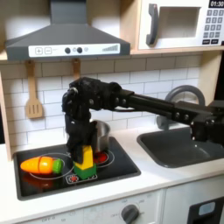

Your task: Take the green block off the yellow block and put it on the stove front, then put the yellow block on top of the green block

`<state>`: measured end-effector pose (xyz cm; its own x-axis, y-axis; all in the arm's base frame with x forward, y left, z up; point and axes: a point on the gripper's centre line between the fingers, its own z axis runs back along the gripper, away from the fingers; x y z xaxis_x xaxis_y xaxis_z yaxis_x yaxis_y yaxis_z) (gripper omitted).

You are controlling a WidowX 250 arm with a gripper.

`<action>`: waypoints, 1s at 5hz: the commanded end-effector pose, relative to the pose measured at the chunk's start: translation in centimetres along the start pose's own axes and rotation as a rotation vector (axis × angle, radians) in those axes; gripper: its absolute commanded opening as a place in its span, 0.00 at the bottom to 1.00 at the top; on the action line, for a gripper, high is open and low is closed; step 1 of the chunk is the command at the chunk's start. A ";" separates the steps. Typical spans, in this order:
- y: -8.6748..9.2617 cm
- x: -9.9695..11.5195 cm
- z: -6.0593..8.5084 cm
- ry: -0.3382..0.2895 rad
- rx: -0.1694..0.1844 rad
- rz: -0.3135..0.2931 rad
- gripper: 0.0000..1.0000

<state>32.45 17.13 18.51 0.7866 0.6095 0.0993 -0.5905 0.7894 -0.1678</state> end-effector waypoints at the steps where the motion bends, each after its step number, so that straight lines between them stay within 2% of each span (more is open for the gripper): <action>1: -1.1 -0.1 -0.3 0.005 0.001 -0.020 0.00; 5: -0.9 0.0 0.1 -0.007 0.000 -0.010 0.00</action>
<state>33.11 16.34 18.43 0.7948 0.5979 0.1035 -0.5801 0.7987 -0.1597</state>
